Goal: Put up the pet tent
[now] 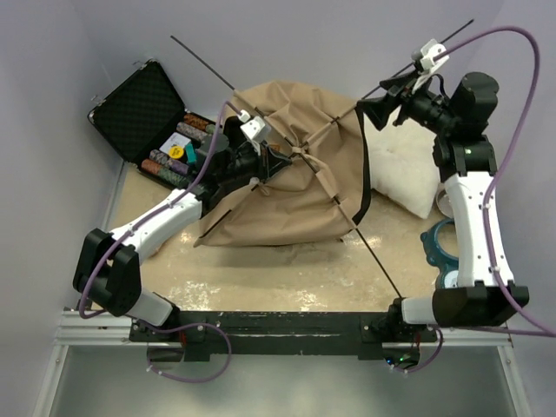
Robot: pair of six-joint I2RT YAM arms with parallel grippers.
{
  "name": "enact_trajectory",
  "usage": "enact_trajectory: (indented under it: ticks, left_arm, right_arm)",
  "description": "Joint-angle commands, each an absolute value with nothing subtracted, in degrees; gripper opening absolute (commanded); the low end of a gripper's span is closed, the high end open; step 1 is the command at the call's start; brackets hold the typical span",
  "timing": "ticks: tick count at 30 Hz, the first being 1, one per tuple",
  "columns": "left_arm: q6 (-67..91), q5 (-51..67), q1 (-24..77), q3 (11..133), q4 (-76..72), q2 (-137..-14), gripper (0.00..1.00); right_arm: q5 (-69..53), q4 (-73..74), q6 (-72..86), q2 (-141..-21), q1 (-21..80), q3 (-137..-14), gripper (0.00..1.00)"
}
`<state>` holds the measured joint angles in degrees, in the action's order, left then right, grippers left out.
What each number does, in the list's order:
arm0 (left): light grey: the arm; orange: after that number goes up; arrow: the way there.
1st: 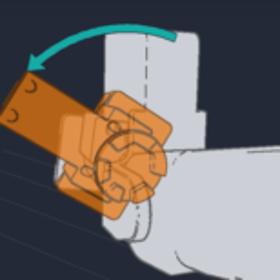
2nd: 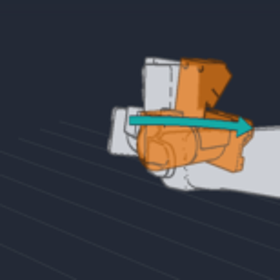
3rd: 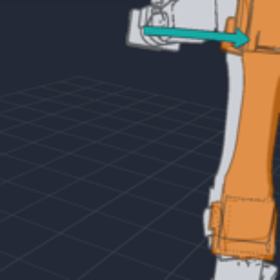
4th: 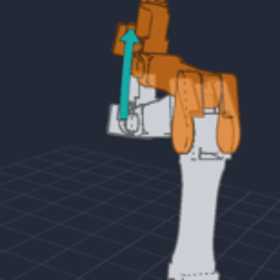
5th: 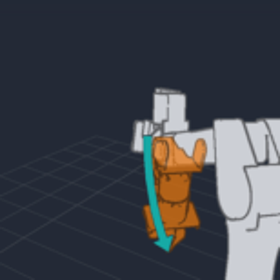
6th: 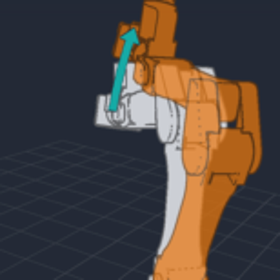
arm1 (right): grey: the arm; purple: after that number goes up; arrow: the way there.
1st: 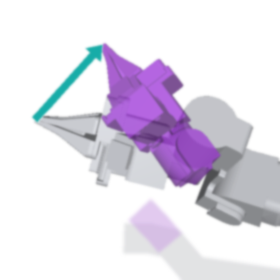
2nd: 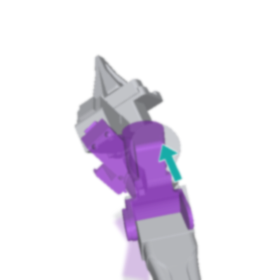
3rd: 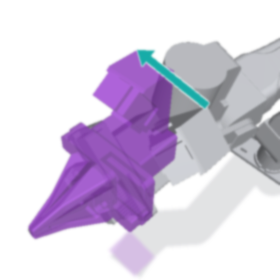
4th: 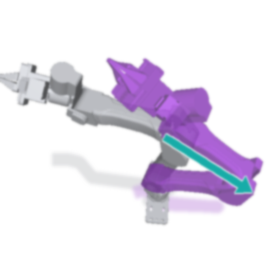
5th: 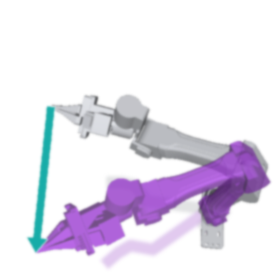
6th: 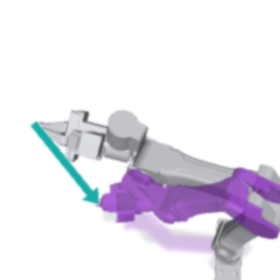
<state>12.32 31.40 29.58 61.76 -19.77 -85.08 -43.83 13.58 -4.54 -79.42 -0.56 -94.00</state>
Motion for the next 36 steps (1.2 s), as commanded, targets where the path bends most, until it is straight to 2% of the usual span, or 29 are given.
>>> enact_trajectory:
  ticks: [1,3,8,13,18,23,31,36]
  left_arm:
    - [14.50,33.57,27.25,65.66,-24.60,-83.32,0.00]
    - [14.50,34.54,27.07,65.65,-24.96,-82.80,0.00]
    - [15.38,36.65,26.72,64.69,-27.42,-81.83,0.00]
    - [15.55,38.05,26.72,64.86,-28.12,-82.00,0.00]
    - [16.61,39.72,26.72,65.30,-29.44,-82.53,0.00]
    - [16.70,40.78,26.72,65.30,-29.09,-82.53,0.00]
    - [18.46,42.19,26.72,65.13,-30.67,-82.09,0.00]
    - [18.19,42.54,26.72,65.39,-29.89,-81.21,0.00]
  right_arm:
    - [-39.75,11.59,-0.79,-73.57,0.26,-93.70,0.81]
    - [-38.59,13.26,-0.44,-73.13,-3.41,-91.85,0.87]
    - [-45.86,9.42,11.93,-73.39,-8.43,-84.22,0.98]
    - [-50.97,-4.89,19.32,-75.14,-8.70,-78.59,0.98]
    - [-52.73,-9.84,19.42,-79.01,-8.35,-77.34,0.98]
    - [-57.03,-21.95,28.20,-80.86,-7.56,-75.94,0.98]
    - [-52.83,-20.92,25.84,-83.49,-4.66,-74.62,0.98]
    - [-54.23,-19.68,23.03,-82.36,-4.66,-73.74,0.98]
